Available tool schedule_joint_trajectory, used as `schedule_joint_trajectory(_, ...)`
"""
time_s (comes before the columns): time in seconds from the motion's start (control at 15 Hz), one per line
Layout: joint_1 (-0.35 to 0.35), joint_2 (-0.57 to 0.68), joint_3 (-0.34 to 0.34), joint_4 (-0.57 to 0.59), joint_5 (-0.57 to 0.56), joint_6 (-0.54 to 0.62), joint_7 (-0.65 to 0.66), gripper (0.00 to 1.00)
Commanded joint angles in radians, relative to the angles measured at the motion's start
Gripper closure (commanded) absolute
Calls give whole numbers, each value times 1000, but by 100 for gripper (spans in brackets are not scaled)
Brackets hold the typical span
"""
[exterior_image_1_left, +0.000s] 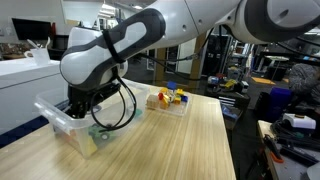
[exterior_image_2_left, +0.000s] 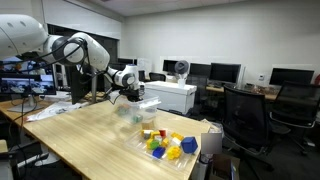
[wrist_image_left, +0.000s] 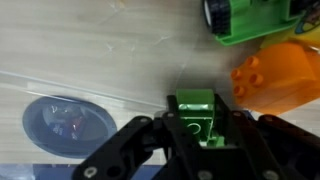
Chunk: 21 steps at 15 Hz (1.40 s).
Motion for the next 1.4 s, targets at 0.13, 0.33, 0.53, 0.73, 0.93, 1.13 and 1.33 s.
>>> schedule_joint_trajectory(0.13,-22,-25,21,-38,-5,51,-38,89)
schedule_joint_trajectory(0.33,-13,-97,11,-116,-13,77,-18,89)
schedule_joint_trajectory(0.53,-16,-228,19,-251,-19,-21,-39,89)
schedule_joint_trajectory(0.73,-47,-408,66,-408,1,-101,-128,89)
schedule_joint_trajectory(0.93,-107,-530,95,-410,89,-42,-95,89)
schedule_joint_trajectory(1.13,-242,-626,54,-424,232,-16,-70,89)
schedule_joint_trajectory(1.33,-335,-626,-34,-479,275,-17,-9,89)
